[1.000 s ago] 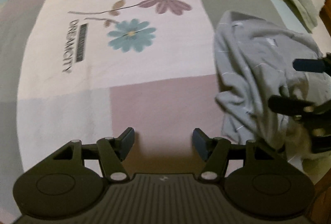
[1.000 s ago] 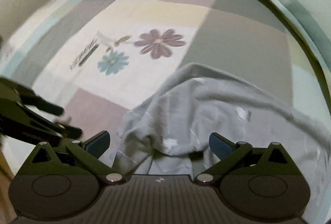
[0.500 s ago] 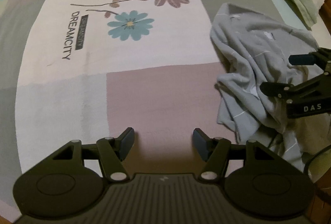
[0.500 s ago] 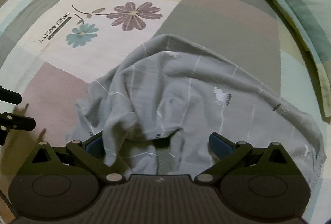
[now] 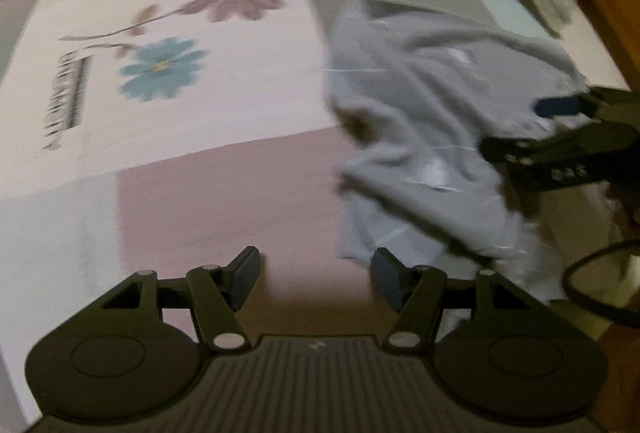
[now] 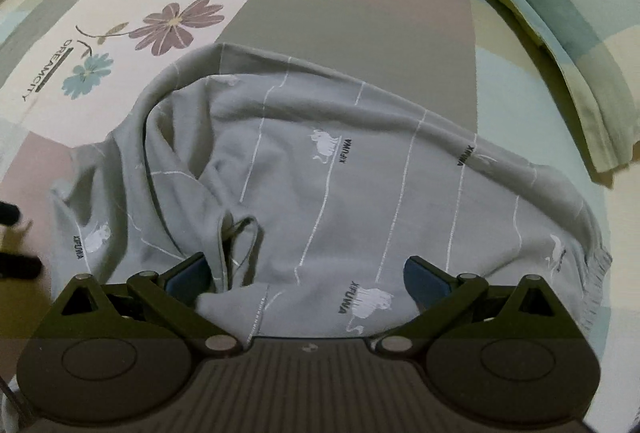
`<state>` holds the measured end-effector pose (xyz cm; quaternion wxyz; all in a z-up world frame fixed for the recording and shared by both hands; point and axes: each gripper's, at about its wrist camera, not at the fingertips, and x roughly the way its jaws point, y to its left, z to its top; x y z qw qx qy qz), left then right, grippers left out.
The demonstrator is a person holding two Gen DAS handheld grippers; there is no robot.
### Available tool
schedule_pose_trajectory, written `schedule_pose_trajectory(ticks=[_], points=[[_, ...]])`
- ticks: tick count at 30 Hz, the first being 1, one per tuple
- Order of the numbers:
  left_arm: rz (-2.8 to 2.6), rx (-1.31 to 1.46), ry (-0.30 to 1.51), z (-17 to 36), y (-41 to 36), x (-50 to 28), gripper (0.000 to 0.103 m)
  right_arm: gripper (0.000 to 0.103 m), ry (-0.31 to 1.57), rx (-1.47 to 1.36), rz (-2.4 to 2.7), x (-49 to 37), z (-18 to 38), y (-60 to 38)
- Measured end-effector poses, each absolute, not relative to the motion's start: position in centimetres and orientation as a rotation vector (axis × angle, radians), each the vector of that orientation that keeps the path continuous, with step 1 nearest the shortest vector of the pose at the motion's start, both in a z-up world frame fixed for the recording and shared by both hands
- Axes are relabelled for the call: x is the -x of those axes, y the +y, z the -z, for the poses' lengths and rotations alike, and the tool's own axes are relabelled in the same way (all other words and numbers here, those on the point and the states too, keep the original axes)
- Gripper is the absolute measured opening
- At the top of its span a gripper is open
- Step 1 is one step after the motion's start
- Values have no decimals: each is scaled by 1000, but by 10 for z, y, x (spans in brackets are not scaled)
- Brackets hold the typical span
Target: Fold clothes
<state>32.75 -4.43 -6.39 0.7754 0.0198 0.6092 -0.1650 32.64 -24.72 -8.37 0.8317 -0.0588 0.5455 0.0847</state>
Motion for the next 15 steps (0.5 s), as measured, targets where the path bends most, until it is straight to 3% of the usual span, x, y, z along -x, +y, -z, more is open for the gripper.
schedule_pose_trajectory(ticks=[15], points=[[459,-229,1084,83,-88,-317,72,103,1096,55,-135,-320,60,-260]])
